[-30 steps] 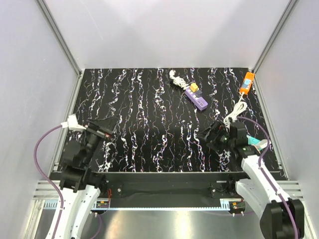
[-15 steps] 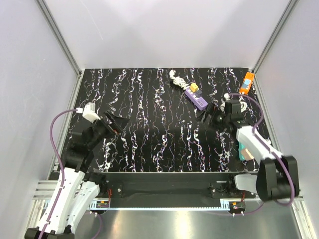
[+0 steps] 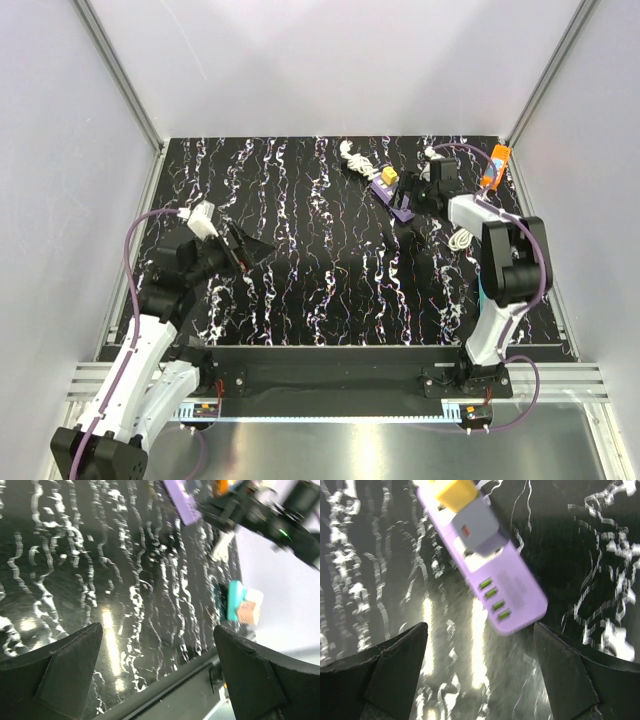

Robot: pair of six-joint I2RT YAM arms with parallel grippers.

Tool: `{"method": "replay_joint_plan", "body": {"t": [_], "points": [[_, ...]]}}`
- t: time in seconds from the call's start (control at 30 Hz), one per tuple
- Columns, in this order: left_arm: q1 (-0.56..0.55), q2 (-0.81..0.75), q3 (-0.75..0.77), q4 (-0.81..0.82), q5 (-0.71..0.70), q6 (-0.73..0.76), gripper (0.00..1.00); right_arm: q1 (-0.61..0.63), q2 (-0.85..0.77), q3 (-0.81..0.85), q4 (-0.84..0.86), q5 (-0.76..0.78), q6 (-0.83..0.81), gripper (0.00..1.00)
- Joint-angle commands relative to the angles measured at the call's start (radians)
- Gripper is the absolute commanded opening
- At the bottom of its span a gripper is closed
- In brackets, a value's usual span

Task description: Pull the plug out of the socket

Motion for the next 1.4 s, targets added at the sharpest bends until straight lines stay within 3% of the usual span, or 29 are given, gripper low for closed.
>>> {"method": "replay_joint_plan", "body": {"t": [0.0, 0.2, 0.73, 0.9, 1.0, 1.13, 1.23, 1.37], "points": [[0.006, -0.005, -0.012, 0.128, 0.154, -0.002, 0.99, -0.012, 0.075, 0.112, -0.033, 0.015, -0.090, 0.92], [0.006, -0.022, -0.066, 0.179, 0.236, -0.059, 0.99, -0.012, 0.154, 0.223, -0.103, 0.033, -0.074, 0.91], [0.006, -0.105, -0.094, 0.178, 0.262, -0.093, 0.99, -0.009, 0.182, 0.269, -0.171, 0.062, -0.074, 0.92], [0.006, -0.105, -0.086, 0.169, 0.269, -0.090, 0.99, -0.040, 0.164, 0.269, -0.168, 0.059, 0.044, 0.95], [0.006, -0.111, -0.079, 0.156, 0.271, -0.085, 0.99, -0.095, 0.155, 0.252, -0.151, -0.017, 0.130, 0.95], [0.006, -0.114, -0.077, 0.141, 0.272, -0.079, 0.99, -0.123, 0.109, 0.223, -0.110, -0.022, 0.149, 0.97], [0.006, -0.120, -0.082, 0.136, 0.268, -0.079, 0.99, -0.121, 0.124, 0.260, -0.100, -0.066, 0.124, 0.95], [0.006, -0.121, -0.082, 0.136, 0.271, -0.084, 0.99, -0.121, 0.206, 0.382, -0.221, -0.084, 0.072, 0.86]]}}
